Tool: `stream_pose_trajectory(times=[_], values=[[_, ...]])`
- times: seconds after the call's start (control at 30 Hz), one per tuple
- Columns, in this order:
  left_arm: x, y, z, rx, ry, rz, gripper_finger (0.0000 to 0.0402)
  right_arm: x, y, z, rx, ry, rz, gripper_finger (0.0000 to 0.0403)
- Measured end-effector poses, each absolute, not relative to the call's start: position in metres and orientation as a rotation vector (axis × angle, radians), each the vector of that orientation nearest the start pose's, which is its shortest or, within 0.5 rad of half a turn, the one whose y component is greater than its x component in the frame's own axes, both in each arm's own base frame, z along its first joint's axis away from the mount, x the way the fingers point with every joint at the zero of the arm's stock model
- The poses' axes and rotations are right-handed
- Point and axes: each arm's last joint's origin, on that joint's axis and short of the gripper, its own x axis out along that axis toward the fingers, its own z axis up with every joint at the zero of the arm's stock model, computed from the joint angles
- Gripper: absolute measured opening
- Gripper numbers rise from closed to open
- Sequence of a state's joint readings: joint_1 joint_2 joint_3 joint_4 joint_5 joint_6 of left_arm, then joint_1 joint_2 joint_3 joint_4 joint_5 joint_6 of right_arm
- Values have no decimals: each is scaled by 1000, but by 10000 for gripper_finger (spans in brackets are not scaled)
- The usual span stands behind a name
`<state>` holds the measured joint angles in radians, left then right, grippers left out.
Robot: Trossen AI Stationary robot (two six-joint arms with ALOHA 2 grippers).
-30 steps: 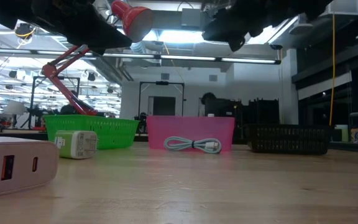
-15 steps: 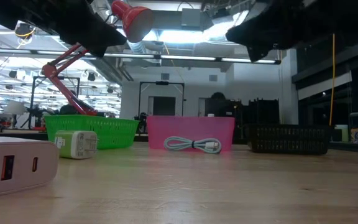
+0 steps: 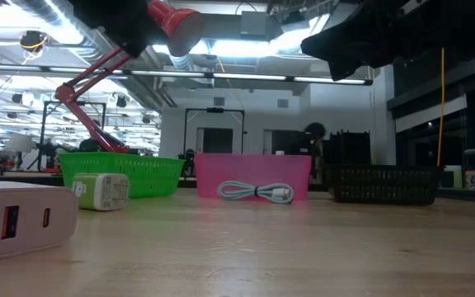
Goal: Pick and place items into bin
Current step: Put the green charger adapter into the green bin
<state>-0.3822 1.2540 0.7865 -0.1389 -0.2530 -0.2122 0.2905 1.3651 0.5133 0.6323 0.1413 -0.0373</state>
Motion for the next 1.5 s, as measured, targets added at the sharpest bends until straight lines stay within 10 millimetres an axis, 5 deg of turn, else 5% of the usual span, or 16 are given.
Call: stream_pose_trajectory(times=[0.43,1.1,1.5], values=[[262,-118,233,-17,803,-74,18,257,72,196,-81,210,150,6],[253,-108,224,-22,930,14,192,257,71,196,-23,218,141,6],[261,-112,201,56,1022,-22,193,257,71,195,-26,231,141,6]])
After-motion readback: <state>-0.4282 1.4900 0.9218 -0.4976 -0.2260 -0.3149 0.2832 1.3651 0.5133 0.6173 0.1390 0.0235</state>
